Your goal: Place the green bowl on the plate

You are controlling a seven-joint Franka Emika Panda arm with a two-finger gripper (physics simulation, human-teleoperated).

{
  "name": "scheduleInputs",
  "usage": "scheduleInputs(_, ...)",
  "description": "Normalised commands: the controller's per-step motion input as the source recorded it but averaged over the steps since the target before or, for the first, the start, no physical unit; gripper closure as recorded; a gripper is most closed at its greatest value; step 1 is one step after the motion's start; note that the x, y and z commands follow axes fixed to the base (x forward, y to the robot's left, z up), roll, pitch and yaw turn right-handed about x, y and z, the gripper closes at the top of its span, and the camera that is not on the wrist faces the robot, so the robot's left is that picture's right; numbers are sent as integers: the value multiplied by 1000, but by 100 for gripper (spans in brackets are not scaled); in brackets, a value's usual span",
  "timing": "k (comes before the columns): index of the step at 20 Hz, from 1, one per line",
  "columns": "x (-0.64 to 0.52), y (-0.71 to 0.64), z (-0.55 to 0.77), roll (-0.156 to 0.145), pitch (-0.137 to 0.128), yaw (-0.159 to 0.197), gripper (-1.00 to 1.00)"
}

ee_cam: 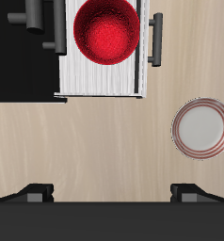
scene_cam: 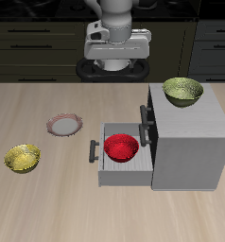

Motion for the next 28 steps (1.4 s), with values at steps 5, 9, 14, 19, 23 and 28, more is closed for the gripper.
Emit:
scheduleInputs(5,233,169,157,29,-3,-6,-100)
scheduleInputs(9,257,227,73,37,-1,10,-100)
scheduleInputs(14,305,260,80,41,8,5,-100)
scheduleInputs(19,245,165,133,18,-3,-4,-100)
scheduleInputs(23,208,188,117,22,-6,-5,-100)
scheduleInputs(28,167,338,135,36,-11,-1,-100)
